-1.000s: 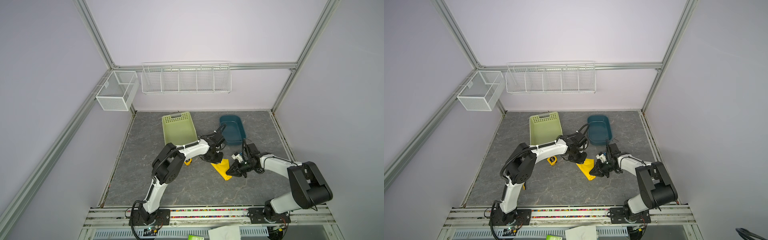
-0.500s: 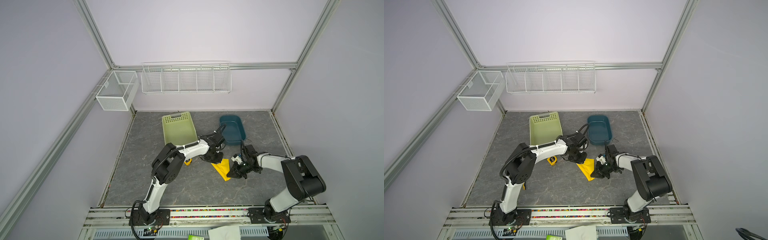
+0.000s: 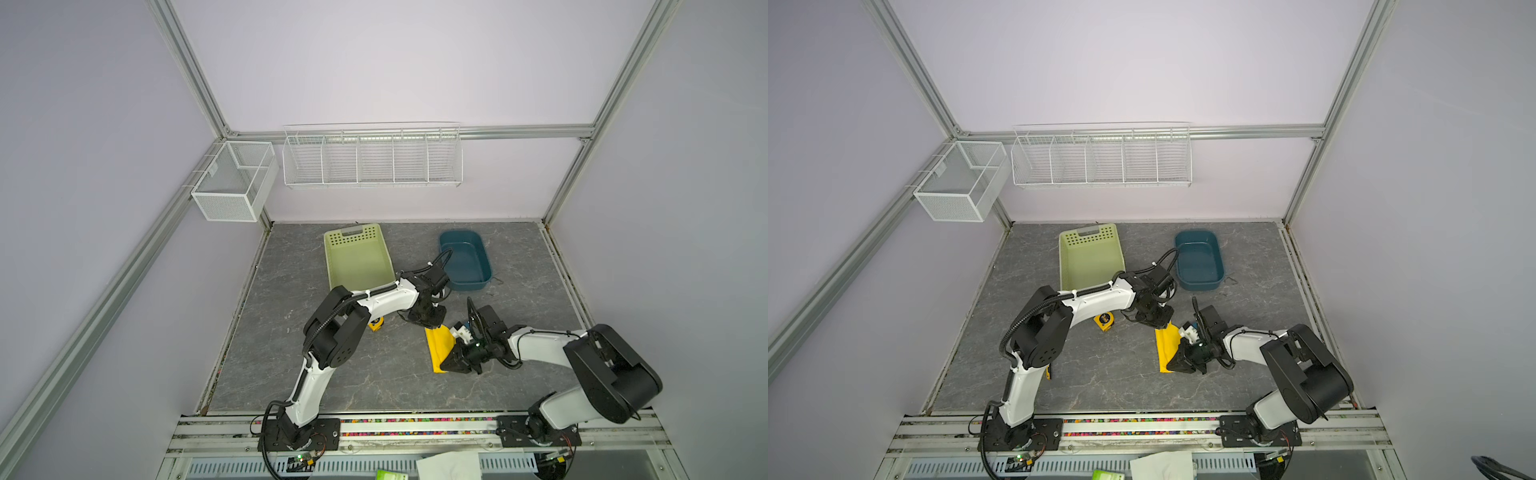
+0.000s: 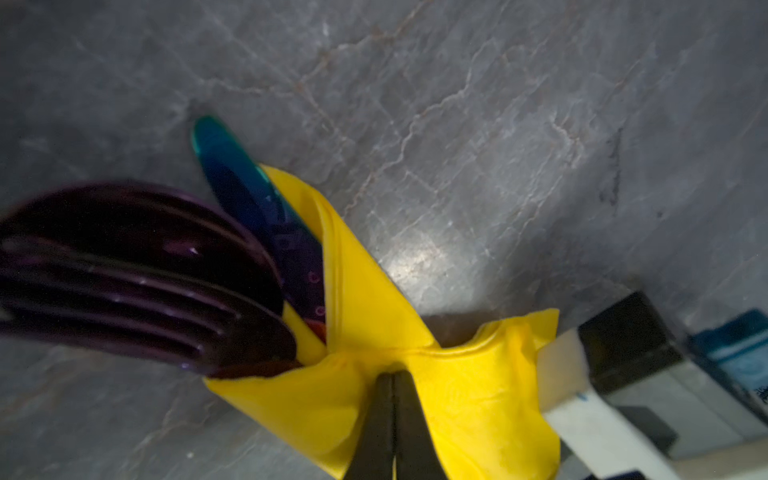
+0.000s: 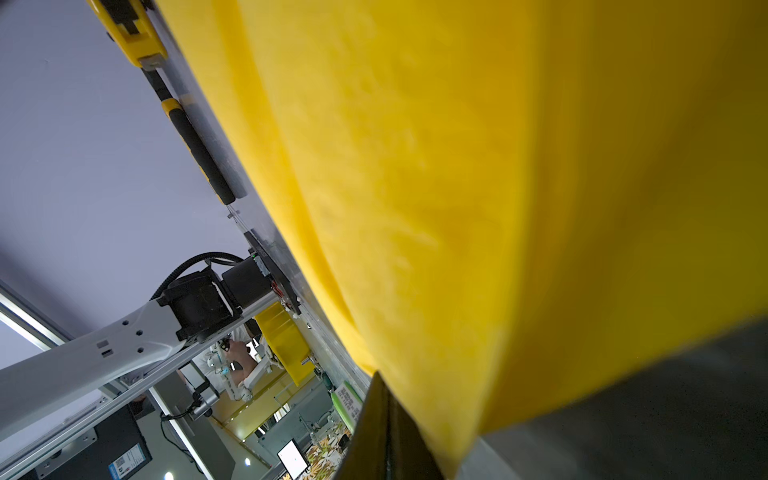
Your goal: Place the utensils on the paper napkin and roll it up
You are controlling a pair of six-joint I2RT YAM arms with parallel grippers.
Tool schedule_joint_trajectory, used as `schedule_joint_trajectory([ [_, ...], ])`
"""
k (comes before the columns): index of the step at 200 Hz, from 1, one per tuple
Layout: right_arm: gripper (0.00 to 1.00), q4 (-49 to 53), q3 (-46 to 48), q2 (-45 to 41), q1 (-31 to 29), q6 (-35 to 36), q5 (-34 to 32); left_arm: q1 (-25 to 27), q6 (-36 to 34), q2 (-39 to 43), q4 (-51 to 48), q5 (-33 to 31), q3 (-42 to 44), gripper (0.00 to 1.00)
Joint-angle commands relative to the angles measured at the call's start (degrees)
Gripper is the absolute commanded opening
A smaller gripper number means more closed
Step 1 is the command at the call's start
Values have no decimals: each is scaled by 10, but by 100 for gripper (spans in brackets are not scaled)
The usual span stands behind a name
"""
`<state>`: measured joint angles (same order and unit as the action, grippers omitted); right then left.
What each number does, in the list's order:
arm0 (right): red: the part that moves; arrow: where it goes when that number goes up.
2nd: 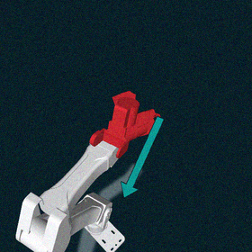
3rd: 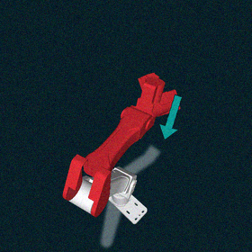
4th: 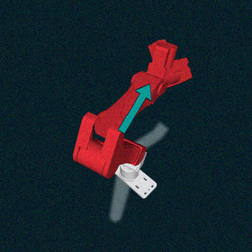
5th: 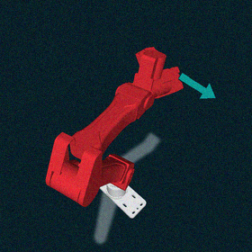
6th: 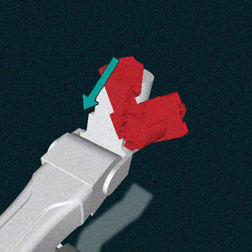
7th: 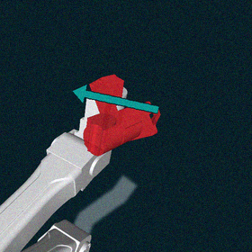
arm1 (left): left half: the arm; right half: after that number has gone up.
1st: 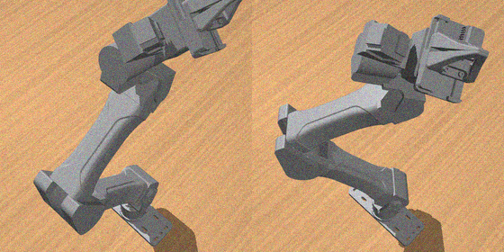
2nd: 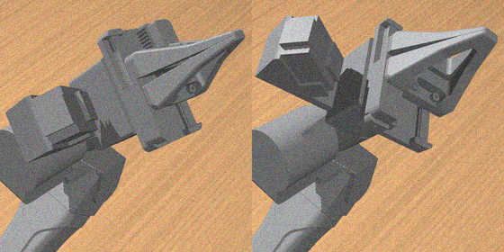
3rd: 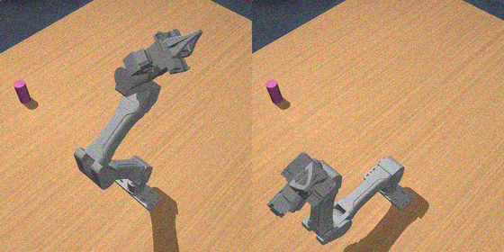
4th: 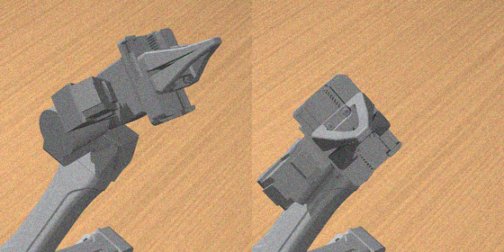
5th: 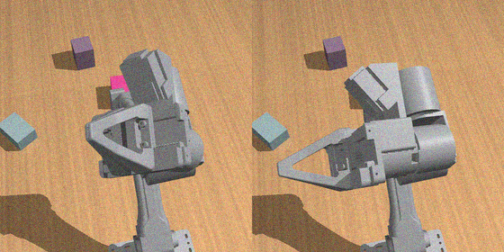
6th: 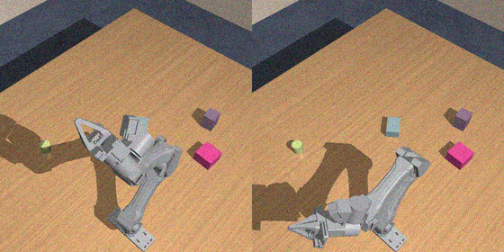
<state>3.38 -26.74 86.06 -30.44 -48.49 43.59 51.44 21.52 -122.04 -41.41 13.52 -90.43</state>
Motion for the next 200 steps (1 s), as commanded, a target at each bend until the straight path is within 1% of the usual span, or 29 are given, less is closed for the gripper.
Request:
schedule_joint_trajectory([
  [1, 7, -5, 21, 13, -10, -60, -70, -5, -13, 11, -10, -7, 1, 0],
  [30, 7, -25, 28, 9, -10, -83, -79, -4, 2, 63, -10, -2, -2, 0],
  [45, 7, -30, 31, 7, -10, -92, -87, -4, 18, 82, -3, 16, 9, 0],
  [85, 7, -58, 35, 11, -16, -119, -93, -3, 79, 113, 68, 82, 108, 0],
  [110, 7, -65, 35, 20, -17, -121, -95, -2, 97, 114, 106, 113, 155, 0],
  [138, 7, -73, 34, 30, -20, -124, -93, -3, 98, 106, 119, 114, 180, 0],
  [172, 7, -70, 30, 26, -22, -124, -96, -2, 78, 84, 101, 102, 174, 0],
  [188, 9, -63, 29, 17, -23, -125, -98, -4, 70, 77, 89, 95, 168, 0],
  [200, 12, -45, 24, 0, -23, -121, -101, -3, 66, 73, 83, 91, 166, 0],
])
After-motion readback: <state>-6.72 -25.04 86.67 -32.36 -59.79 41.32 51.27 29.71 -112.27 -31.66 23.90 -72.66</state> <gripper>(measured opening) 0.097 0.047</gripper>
